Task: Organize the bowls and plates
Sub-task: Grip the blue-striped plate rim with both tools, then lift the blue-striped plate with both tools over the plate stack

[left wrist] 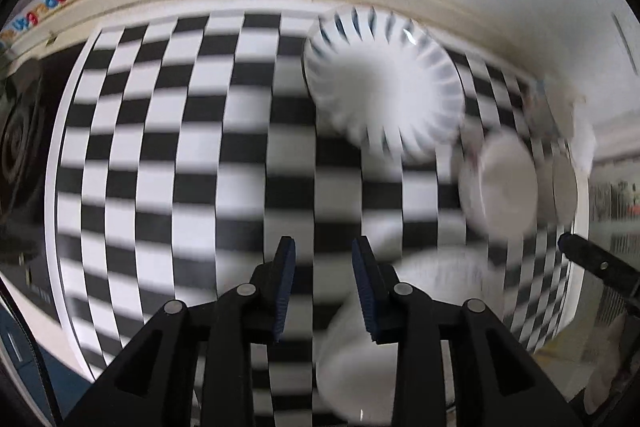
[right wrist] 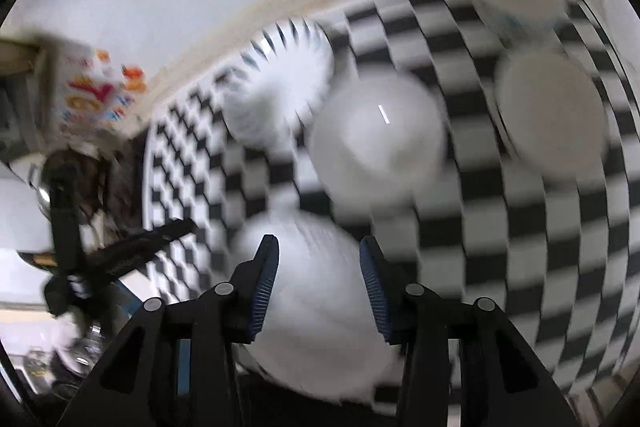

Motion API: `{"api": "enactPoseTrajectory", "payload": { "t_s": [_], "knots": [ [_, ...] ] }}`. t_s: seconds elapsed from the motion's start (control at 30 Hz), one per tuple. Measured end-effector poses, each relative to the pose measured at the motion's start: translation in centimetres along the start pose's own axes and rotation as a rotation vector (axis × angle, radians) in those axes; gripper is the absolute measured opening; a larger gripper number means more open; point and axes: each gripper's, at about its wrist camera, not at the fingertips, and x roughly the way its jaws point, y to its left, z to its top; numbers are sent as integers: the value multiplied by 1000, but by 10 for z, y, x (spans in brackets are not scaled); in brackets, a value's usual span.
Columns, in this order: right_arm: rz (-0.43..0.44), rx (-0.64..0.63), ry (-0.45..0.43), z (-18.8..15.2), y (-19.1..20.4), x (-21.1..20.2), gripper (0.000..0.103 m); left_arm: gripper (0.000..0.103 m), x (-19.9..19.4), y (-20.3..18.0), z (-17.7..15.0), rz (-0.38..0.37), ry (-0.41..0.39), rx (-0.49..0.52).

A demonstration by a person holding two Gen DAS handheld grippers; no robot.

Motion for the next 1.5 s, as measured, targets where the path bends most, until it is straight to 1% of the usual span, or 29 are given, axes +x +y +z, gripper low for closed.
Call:
{"api": "enactPoseTrajectory", "payload": {
  "t_s": [0.03,0.07,0.1,0.13,0.17,0.27,0.33,0.43,0.5,0.6,0.63,0.67,0.7,0.73,0.77,0.83,1.0,1.13,1.27,1.37,1.5],
  "knots": [
    [0,-5,0,14,4,4,46,27,4,3,13,-4,2,-10],
    [1,-7,5,35,8,13,46,27,12,7,29,-12,9,-24],
    [12,-8,27,56,11,26,46,27,22,11,46,-25,22,-40],
    [16,-7,41,69,13,34,46,27,26,15,55,-34,33,-54],
    [6,1,60,91,13,51,46,27,37,21,69,-47,52,-77],
    [-47,7,105,127,8,89,46,27,67,36,98,-66,99,-129],
    [-75,18,120,140,2,106,46,27,79,44,109,-87,119,-156],
    [-65,57,158,155,-11,132,46,27,92,51,124,-129,138,-182],
    [-64,72,173,157,-18,141,46,27,98,51,131,-148,148,-179],
    [-62,86,189,160,-25,151,45,27,100,44,140,-122,144,-137],
    [-58,86,178,161,-26,150,42,26,99,42,140,-116,143,-127],
    [-52,80,180,163,-25,150,31,26,98,39,140,-110,144,-116],
    [-49,73,188,162,-25,151,24,22,98,35,141,-107,139,-96],
    [-63,60,193,162,-25,154,19,16,98,31,141,-116,135,-81],
    [-92,37,185,161,-23,154,17,16,96,26,140,-90,122,-57],
    [-98,15,165,159,-20,154,17,17,94,18,140,-56,98,-20],
    [-69,26,138,155,-24,149,14,15,90,18,133,-53,91,-11],
    [-71,10,121,149,-21,141,14,15,79,15,128,-49,72,-6],
    [-53,-3,98,141,-15,123,13,15,58,11,121,-52,45,6],
    [-50,-22,78,135,-8,108,13,15,45,4,116,-63,45,11],
    [-19,-25,52,121,1,84,12,15,22,2,103,-55,23,34]
  ]
}}
